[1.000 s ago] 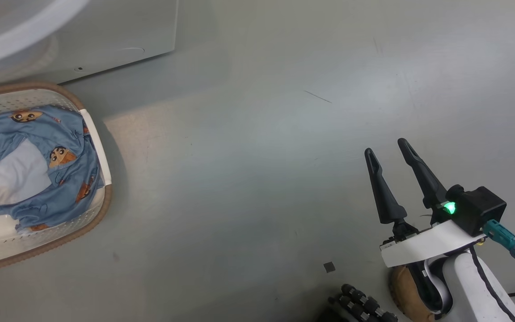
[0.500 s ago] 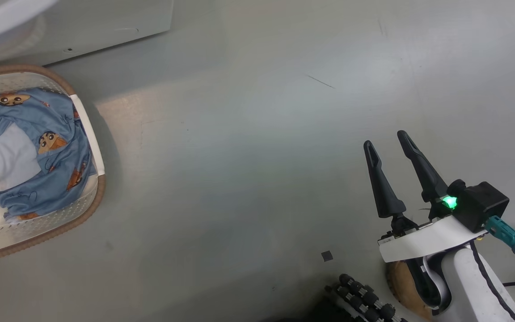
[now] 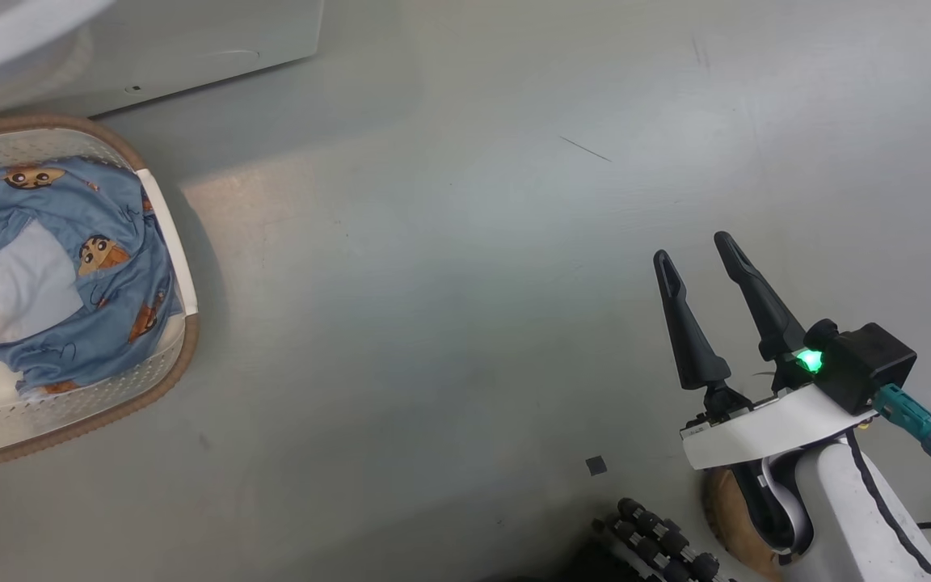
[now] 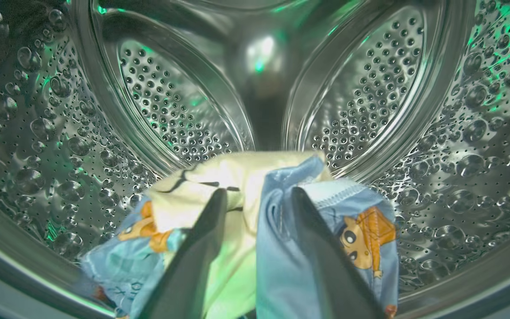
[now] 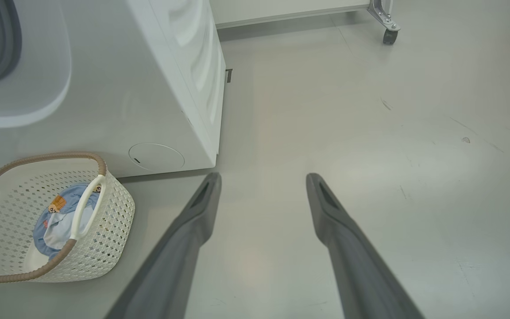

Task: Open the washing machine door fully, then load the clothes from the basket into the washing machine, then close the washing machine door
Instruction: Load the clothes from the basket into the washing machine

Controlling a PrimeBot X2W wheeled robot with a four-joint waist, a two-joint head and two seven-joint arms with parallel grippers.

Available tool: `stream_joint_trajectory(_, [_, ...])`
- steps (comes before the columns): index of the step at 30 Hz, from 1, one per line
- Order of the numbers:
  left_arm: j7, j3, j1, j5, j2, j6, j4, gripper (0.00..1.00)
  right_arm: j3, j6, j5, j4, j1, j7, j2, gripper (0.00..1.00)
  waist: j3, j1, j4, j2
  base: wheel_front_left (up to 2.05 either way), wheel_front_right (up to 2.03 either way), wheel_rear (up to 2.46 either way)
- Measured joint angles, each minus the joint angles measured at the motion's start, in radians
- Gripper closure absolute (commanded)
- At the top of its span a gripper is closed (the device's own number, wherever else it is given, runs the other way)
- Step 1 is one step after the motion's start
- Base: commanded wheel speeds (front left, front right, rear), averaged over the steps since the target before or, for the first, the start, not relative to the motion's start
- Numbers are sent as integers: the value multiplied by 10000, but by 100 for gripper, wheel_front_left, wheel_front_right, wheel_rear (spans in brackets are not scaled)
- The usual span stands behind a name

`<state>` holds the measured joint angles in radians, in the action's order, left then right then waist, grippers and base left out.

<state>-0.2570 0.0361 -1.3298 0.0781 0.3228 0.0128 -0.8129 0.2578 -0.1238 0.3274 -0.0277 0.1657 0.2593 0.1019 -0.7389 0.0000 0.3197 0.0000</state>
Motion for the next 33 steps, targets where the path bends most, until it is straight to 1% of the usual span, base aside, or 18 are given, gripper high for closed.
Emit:
stream_joint_trajectory(4, [0, -4, -151, 0, -17, 92, 155, 0, 25, 0, 0, -48, 22, 0, -2, 0, 64, -1, -19, 0, 0, 0, 0])
stream_joint_trajectory(9, [0, -59, -285, -4, -46, 92, 188, 0, 29, 0, 2, -79, 24, 0, -2, 0, 111, -1, -33, 0, 0, 0, 0])
stream_joint_trajectory(14, [0, -107, -266, -100, -94, 94, -221, 0, 25, 0, 4, -105, 26, 2, -2, 0, 173, -1, -62, 0, 0, 0, 0])
stream_joint_trajectory(18, [0, -102, -242, -100, -115, 176, -579, 0, -8, 0, 4, -144, 28, 0, 4, 0, 237, -1, -101, 0, 0, 0, 0])
stream_joint_trajectory(30, [0, -58, -52, -56, -487, 267, -1005, 0, -190, 0, 4, -213, 28, 0, 192, 0, 636, -1, -357, 0, 0, 0, 0])
stream_joint_trajectory(33, [0, -59, 63, -44, -663, 267, -1018, 0, -297, 0, 4, -213, 29, 0, 224, 0, 731, -1, -456, 0, 0, 0, 0])
